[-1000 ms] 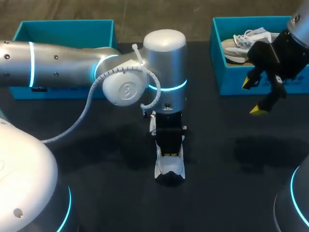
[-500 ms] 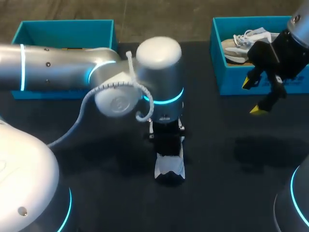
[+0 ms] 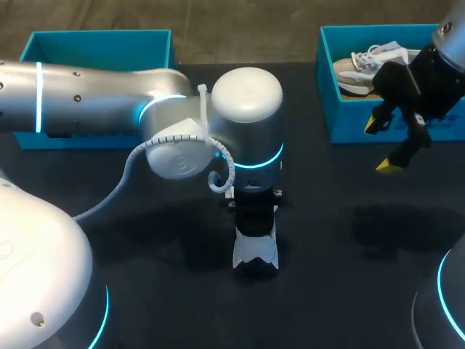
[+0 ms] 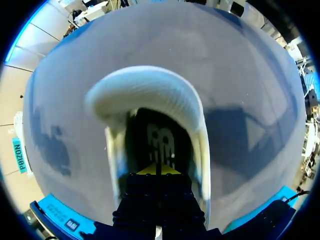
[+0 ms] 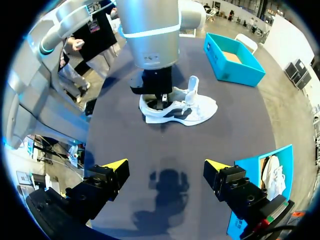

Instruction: Take the shoe out of the shoebox, open the shoe tongue, remove and reinsert the insole, then place the shoe into the shoebox

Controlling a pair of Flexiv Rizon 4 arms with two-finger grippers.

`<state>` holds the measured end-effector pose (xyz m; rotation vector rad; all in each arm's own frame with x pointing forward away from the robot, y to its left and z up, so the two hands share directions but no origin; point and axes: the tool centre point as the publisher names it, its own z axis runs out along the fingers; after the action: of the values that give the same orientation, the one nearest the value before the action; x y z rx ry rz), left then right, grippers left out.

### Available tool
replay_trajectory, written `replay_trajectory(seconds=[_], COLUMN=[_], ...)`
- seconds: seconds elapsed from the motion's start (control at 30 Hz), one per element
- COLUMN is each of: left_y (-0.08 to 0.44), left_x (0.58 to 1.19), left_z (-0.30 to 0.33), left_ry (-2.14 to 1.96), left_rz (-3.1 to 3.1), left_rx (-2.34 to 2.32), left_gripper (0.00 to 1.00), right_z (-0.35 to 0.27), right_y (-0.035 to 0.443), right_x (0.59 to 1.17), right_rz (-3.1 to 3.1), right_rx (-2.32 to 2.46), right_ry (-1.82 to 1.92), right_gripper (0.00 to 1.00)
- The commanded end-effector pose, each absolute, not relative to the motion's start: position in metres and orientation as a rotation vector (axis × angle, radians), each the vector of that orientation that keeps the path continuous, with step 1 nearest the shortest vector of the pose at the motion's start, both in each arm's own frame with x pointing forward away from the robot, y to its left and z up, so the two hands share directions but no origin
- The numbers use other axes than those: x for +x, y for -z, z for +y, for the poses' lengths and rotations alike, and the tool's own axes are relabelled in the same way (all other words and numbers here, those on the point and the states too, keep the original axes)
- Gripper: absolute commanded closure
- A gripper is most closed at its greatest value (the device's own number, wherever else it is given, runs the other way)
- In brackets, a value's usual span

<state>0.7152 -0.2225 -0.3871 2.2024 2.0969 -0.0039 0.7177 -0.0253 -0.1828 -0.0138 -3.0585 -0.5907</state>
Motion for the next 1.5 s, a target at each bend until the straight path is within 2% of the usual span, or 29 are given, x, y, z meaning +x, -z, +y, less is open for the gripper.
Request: replay_trajectory(seconds=[0.03, 0.43, 0.47, 0.53, 0.57, 0.6, 0.63, 1.5], left_y=[0.356, 0.336, 0.337, 0.340, 0.341, 0.341, 0.342, 0.342], left_x=[0.717, 0.746, 0.746, 0.745, 0.744, 0.743, 0.743, 0.754], left_z=[-0.216, -0.207, -0.207, -0.207, -0.207, -0.207, -0.208, -0.204], left_ry=[-0.091, -0.192, -0.194, -0.192, -0.187, -0.180, -0.189, -0.174], left_rz=[2.069, 2.075, 2.079, 2.093, 2.092, 2.094, 2.100, 2.178], left_rx=[2.169, 2.116, 2.120, 2.134, 2.134, 2.136, 2.132, 2.178], left_gripper=[1.00, 0.99, 0.89, 0.61, 0.42, 0.14, 0.00, 0.00], right_z=[-0.024, -0.024, -0.024, -0.024, -0.024, -0.024, -0.024, -0.024], right_y=[0.184, 0.184, 0.184, 0.184, 0.184, 0.184, 0.184, 0.184], right_x=[0.718, 0.718, 0.718, 0.718, 0.718, 0.718, 0.718, 0.718], right_rz=[-3.059, -3.059, -3.059, -3.059, -3.059, -3.059, -3.059, -3.059], right_rx=[-0.015, -0.015, -0.015, -0.015, -0.015, -0.015, -0.015, -0.015], right_ry=[0.587, 0.587, 0.587, 0.587, 0.587, 0.587, 0.587, 0.587], right_gripper=[0.00, 0.00, 0.00, 0.00, 0.00, 0.00, 0.00, 0.00])
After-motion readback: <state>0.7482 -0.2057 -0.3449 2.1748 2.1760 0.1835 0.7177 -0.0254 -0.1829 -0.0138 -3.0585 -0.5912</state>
